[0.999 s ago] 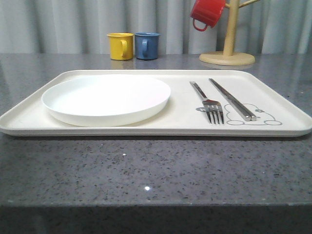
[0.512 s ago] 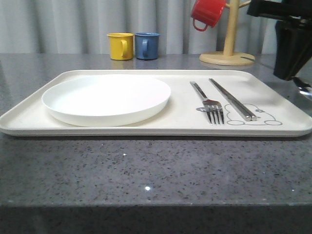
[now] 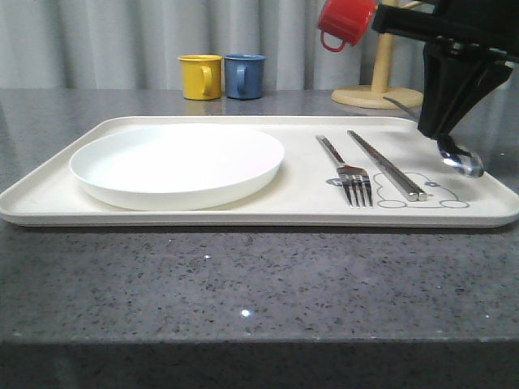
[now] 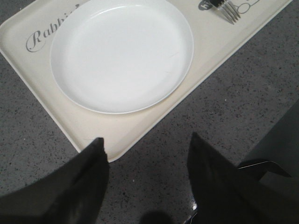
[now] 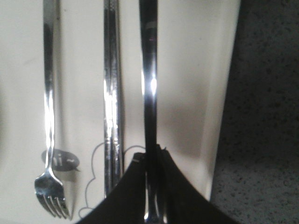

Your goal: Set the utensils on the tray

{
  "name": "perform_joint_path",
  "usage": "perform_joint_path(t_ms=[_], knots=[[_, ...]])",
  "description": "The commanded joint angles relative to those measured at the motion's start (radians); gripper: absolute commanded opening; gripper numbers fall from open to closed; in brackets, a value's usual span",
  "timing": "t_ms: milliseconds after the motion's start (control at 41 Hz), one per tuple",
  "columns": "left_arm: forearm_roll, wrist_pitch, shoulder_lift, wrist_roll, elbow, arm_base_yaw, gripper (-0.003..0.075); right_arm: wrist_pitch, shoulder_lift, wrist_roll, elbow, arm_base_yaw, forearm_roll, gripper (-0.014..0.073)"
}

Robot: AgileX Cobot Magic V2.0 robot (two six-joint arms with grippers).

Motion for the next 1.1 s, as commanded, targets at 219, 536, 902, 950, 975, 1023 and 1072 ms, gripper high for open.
perform_joint_path(t_ms=[219, 536, 902, 950, 975, 1023, 1072], knots=[[-0.004, -0.067, -0.004, -0.010, -0.027, -0.006, 0.0367, -0.048, 0.002, 0.019, -0.030, -0.001, -0.027, 0.0209], [-0.004, -0.067, -0.004, -0.010, -0.027, -0.006, 0.0367, -0.073, -0.032, -0.030, -0.030, 0.000, -0.027, 0.0257], [-0.004, -0.067, -0.004, -0.010, -0.027, -0.006, 0.0367, -0.040, -0.290, -0.195, 0.026, 0.128, -0.100, 0.0257], [-0.004, -0.067, -0.004, -0.010, -0.027, -0.006, 0.0367, -0.047, -0.336, -0.195, 0.060, 0.137, -0.102, 0.0257], [-0.004, -0.067, -0.004, -0.010, -0.027, -0.006, 0.0367, -0.052, -0.363, -0.195, 0.082, 0.139, -0.102, 0.0257], [-0.004, -0.067, -0.004, -0.010, -0.027, -0.006, 0.0367, -0.064, -0.403, -0.195, 0.118, 0.141, -0.102, 0.0257], [-0.004, -0.067, -0.004, -0.010, -0.027, -0.006, 0.0367, -0.079, -0.453, -0.195, 0.164, 0.141, -0.102, 0.0257]])
